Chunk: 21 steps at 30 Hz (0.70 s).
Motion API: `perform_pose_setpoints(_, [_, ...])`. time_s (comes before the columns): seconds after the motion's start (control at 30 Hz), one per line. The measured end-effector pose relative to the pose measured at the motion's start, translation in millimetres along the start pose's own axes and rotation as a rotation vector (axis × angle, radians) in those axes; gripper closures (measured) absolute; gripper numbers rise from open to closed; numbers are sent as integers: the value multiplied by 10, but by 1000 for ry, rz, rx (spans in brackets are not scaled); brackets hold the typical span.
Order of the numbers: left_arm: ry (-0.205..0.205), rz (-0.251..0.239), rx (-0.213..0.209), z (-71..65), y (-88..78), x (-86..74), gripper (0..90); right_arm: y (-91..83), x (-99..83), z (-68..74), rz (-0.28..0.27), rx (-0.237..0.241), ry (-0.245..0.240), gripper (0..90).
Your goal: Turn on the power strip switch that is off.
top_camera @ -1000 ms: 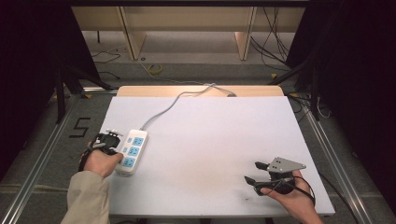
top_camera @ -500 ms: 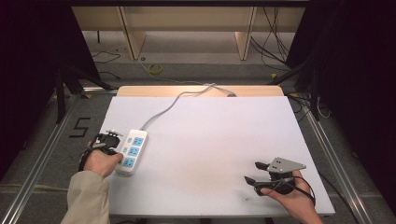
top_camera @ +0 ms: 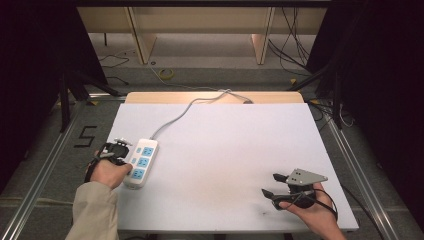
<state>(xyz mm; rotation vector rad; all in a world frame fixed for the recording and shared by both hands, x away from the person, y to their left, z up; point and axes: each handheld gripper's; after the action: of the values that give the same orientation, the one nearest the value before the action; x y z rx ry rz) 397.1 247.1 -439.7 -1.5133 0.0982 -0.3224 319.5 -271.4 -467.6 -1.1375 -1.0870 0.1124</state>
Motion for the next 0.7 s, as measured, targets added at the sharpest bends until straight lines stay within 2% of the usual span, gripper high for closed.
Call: perform_pose_setpoints(0.7, [14, 21, 21, -26, 1, 27, 898, -3, -1, 3, -1, -1, -4, 322])
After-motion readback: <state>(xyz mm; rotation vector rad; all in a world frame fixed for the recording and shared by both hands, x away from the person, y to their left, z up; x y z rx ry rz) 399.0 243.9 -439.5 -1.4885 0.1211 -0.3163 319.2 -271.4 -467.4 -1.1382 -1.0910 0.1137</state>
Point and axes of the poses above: each handheld gripper's, and its own axes: y roughly forward along the jaws, x roughly out of its top, z roughly to its left, and after that the axes turned 15 degrees about z, right-handed
